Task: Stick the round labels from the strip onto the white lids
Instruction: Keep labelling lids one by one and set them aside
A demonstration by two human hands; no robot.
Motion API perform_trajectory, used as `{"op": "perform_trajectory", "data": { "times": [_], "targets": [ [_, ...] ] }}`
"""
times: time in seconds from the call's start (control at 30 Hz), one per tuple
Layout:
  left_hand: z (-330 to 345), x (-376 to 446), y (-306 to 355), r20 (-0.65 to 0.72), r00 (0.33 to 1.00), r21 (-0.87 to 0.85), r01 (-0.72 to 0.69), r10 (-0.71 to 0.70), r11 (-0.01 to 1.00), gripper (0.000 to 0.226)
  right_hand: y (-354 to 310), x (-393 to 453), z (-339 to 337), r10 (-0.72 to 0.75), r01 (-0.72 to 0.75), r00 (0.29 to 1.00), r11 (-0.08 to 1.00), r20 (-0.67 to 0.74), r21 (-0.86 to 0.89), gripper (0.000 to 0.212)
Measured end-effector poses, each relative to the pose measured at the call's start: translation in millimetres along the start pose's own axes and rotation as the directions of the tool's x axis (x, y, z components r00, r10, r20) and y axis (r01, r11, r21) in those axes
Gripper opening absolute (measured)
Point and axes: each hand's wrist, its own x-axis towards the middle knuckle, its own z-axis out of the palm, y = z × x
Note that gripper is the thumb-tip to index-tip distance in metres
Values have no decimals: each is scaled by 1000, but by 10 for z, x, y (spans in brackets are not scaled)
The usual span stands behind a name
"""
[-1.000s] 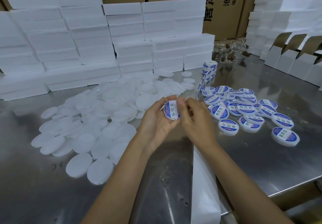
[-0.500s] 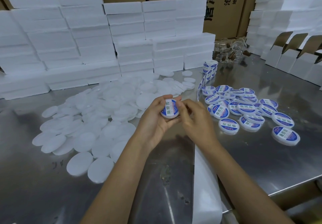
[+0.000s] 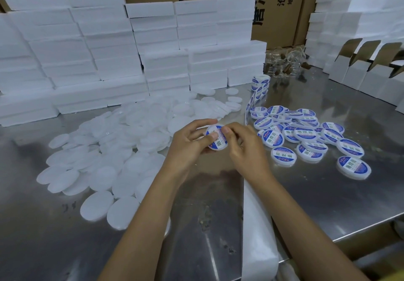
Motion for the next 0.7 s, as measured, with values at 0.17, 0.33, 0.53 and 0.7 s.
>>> {"op": "perform_trajectory", "data": {
  "times": [0.17,0.33,0.53,0.7],
  "targets": [
    [-36,18,26,-100,995,-101,15,-26,995,25,-7,11,7,79,-78,996,996,-44,37,32],
    [-28,22,0,-50,993,-270,91,-108,959,22,-34,-22,40,36,-34,999,997,34,-66,48],
    [16,-36,-5,128,992,-4,9,-9,1000,38,-23,-13,-11,33,-32,999,999,34,-13,26],
    [72,-54,11,21,1000,116,-24,21,993,23,-53,-18,-11,78,-79,997,992,23,96,34]
  ]
}}
